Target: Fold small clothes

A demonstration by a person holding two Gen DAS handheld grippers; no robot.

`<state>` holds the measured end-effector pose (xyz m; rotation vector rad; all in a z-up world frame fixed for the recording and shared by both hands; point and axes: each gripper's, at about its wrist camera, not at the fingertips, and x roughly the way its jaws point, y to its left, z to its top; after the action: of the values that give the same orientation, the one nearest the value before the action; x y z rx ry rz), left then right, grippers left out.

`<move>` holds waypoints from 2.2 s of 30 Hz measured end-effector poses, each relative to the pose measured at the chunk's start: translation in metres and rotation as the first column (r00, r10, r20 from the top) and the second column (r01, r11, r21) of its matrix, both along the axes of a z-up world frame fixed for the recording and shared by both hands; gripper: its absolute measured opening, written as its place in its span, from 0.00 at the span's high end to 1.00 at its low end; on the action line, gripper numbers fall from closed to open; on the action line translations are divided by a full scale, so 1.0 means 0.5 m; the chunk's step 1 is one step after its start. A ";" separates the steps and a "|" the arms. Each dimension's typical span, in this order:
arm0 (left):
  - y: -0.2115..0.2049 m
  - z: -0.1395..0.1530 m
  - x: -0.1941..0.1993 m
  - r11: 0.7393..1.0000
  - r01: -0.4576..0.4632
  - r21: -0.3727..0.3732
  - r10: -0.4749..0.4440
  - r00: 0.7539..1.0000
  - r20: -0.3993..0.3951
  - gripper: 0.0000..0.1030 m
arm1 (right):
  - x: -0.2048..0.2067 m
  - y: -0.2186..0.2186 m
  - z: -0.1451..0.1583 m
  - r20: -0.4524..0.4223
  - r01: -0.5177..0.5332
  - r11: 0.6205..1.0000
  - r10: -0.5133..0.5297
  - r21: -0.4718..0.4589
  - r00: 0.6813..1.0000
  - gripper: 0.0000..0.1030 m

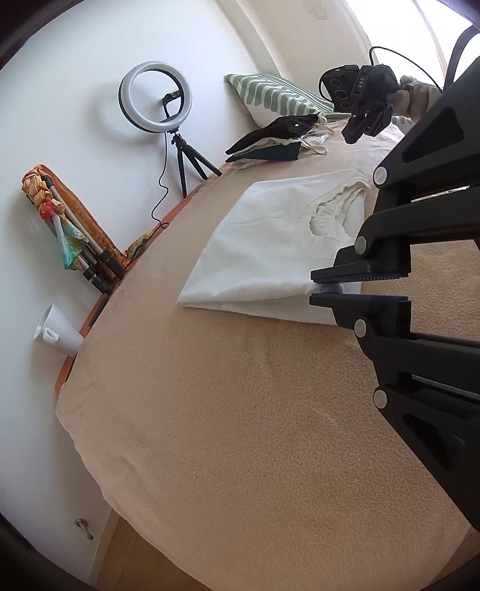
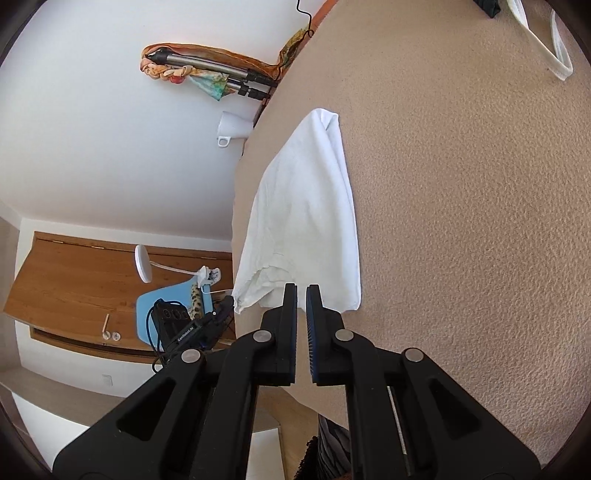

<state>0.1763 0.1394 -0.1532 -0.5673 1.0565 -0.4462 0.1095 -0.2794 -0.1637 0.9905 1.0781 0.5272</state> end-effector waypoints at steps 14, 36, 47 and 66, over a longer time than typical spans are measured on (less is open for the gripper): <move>-0.062 0.014 -0.028 0.974 0.034 0.222 -0.060 0.992 0.115 0.86 | -0.003 0.054 -0.023 -0.035 -0.062 0.967 0.056 -0.246 0.998 0.51; -0.249 -0.064 0.021 0.919 0.289 0.267 -0.312 0.949 0.045 0.83 | -0.003 0.041 -0.043 -0.065 -0.069 0.983 0.058 -0.171 0.996 0.93; -0.330 0.030 -0.015 0.921 0.273 0.278 -0.336 0.917 0.214 0.75 | 0.088 0.004 0.066 0.178 -0.075 0.965 0.122 -0.250 0.976 0.51; -0.445 -0.059 -0.013 0.853 0.388 0.349 -0.458 0.877 0.146 0.74 | 0.296 0.013 -0.067 0.035 -0.052 0.997 0.049 0.059 0.998 0.57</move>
<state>0.1700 -0.0833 -0.1827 0.0101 1.0056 -0.7016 0.2576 -0.2728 -0.1974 1.0055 1.0647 0.6184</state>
